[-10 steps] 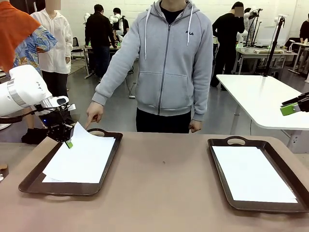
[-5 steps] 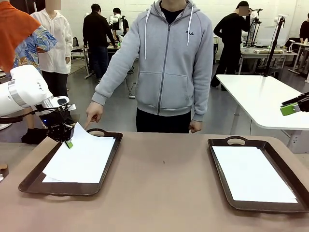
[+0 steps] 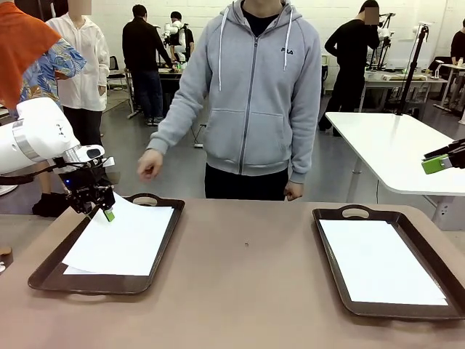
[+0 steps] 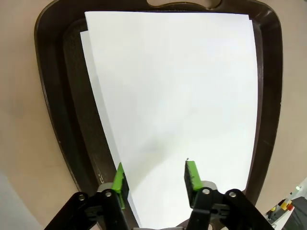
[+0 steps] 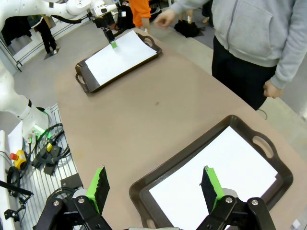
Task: Sort the A4 documents.
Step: Place the A4 Paper in the designated Handle tray.
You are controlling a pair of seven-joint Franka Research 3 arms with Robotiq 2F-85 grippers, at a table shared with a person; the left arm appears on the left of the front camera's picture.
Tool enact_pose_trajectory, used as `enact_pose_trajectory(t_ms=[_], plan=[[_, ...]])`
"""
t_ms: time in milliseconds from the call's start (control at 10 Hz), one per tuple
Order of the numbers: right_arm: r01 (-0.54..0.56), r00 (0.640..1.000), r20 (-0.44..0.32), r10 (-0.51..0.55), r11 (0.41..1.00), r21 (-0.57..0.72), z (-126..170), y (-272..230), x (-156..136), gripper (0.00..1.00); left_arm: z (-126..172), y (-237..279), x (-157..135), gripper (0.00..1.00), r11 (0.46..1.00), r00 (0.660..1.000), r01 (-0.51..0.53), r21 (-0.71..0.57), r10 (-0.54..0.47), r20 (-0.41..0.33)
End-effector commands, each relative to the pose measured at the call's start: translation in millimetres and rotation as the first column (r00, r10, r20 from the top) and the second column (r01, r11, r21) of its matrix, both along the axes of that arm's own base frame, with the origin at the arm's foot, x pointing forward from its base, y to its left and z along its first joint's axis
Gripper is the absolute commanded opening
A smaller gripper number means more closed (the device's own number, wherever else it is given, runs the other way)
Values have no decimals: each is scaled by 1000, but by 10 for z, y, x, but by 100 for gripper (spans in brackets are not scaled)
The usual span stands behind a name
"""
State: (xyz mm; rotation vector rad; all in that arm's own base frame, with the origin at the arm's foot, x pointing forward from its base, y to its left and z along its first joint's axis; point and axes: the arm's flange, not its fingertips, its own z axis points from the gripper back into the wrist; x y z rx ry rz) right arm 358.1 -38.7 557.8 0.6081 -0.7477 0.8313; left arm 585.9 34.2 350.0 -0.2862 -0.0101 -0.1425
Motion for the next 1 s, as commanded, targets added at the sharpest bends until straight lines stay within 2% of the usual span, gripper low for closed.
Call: enact_pose_trajectory(t_ms=[0,100,200,300,600,700,800,900], plan=[[-10,1000,9,10,999,30,6,19,25,100,37,-9,40,74,999,1000,-13,43,14,-17],[-10,1000,9,10,999,30,6,19,25,100,45,-5,49,91,999,1000,-11,49,12,-16],[-10,1000,9,10,999,30,6,19,25,100,54,-2,59,93,998,1000,-11,54,12,-14],[-10,1000,9,10,999,30,6,19,25,100,59,-2,68,100,998,1000,-12,57,13,-13],[-10,1000,9,10,999,30,6,19,25,100,53,-11,69,100,999,1000,-19,38,20,-14],[-10,1000,9,10,999,30,6,19,25,100,54,-19,54,100,999,999,-34,6,34,5],[-10,1000,9,10,999,30,6,19,25,100,57,-39,21,100,996,999,-43,-79,43,-1],[-10,1000,9,10,999,30,6,19,25,100,38,13,23,100,1000,1000,1,23,-1,3]])
